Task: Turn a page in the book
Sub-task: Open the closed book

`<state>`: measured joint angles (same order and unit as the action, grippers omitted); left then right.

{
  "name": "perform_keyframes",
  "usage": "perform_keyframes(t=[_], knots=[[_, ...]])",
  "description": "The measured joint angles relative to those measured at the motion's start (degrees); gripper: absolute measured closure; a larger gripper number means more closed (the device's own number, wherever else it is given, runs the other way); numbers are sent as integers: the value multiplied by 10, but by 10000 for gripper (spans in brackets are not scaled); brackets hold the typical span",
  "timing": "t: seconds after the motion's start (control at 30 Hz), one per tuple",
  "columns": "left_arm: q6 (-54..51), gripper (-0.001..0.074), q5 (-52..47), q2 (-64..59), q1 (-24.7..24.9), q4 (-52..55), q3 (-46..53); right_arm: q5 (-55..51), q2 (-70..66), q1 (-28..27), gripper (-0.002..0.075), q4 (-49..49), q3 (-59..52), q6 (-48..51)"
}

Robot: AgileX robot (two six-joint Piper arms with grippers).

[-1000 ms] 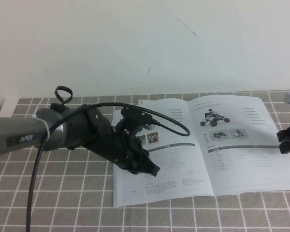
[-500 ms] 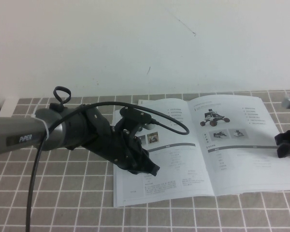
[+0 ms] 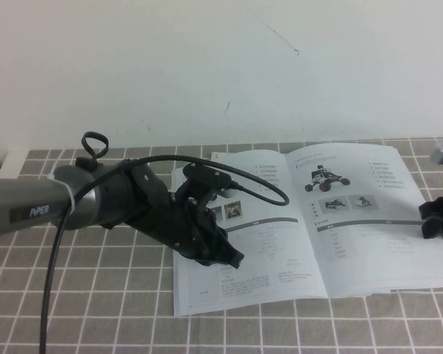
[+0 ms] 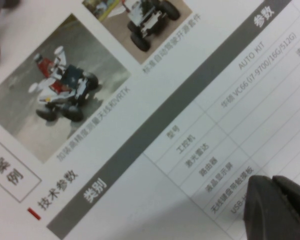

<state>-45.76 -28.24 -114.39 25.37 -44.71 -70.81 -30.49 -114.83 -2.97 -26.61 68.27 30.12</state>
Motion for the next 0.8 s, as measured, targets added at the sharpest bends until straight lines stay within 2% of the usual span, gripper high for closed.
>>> perform_keyframes(t=[0.47, 0.8], knots=[[0, 739, 0, 0, 0, 0, 0, -17, -10, -1, 444, -222, 0, 176], [0, 739, 0, 0, 0, 0, 0, -135, -10, -1, 444, -448, 0, 364]])
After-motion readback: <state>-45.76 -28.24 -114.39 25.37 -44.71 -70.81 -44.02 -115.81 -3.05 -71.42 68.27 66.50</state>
